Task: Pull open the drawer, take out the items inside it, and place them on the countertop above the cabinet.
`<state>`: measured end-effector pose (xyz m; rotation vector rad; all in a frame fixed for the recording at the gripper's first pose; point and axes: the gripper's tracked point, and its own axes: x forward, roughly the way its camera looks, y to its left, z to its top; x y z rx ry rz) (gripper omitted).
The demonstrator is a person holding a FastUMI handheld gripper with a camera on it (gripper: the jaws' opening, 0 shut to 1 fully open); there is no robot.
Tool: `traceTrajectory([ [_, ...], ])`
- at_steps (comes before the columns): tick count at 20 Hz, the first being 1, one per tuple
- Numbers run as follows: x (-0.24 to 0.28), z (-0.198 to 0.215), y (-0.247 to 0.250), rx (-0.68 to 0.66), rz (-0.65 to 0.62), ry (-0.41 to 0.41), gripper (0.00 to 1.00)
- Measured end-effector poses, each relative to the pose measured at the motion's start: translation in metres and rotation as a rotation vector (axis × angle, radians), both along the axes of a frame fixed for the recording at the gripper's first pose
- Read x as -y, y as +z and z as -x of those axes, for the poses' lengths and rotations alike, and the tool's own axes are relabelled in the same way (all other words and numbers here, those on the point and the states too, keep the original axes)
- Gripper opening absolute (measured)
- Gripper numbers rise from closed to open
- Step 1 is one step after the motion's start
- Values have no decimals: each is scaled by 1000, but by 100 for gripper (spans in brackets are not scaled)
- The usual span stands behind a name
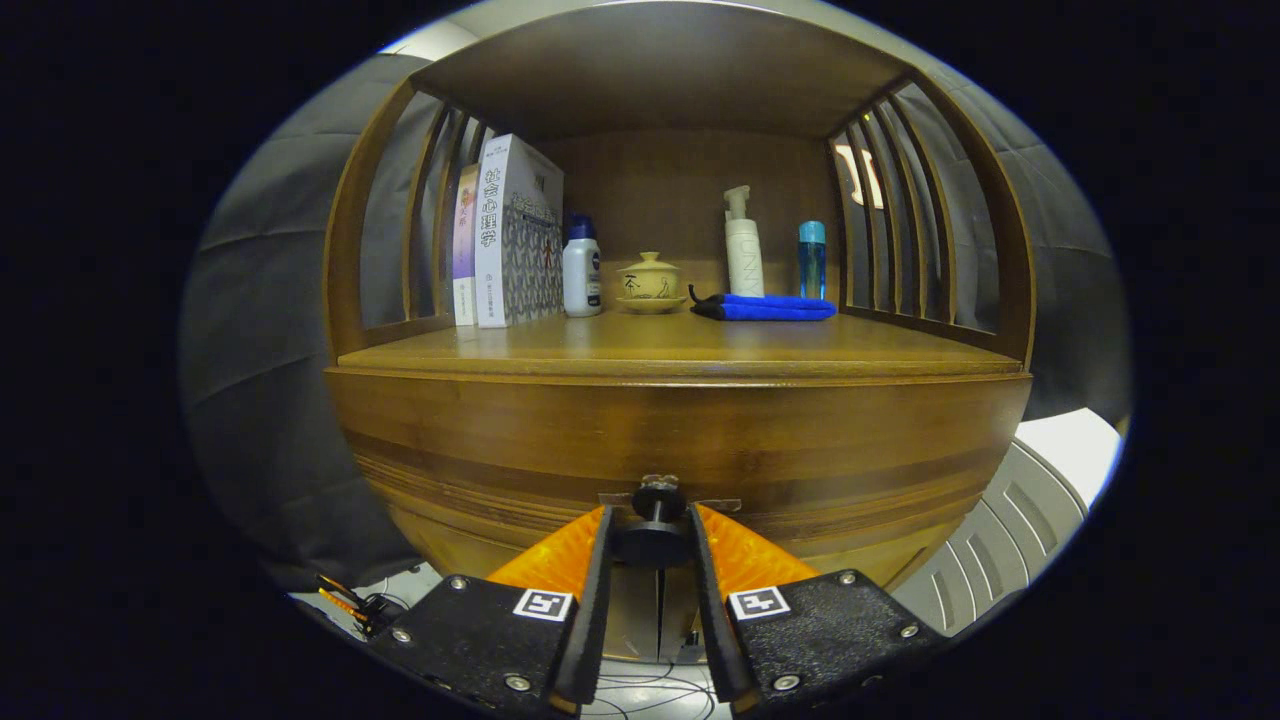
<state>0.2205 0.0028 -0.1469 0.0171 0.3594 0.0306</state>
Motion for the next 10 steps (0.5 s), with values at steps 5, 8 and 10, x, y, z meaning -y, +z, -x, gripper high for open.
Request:
traceTrajectory([
  [5,-1,7,1,-8,-2,-24,43],
  [8,0,17,2,-14,-6,-23,43],
  [10,0,22,3,-13,-2,-17,43],
])
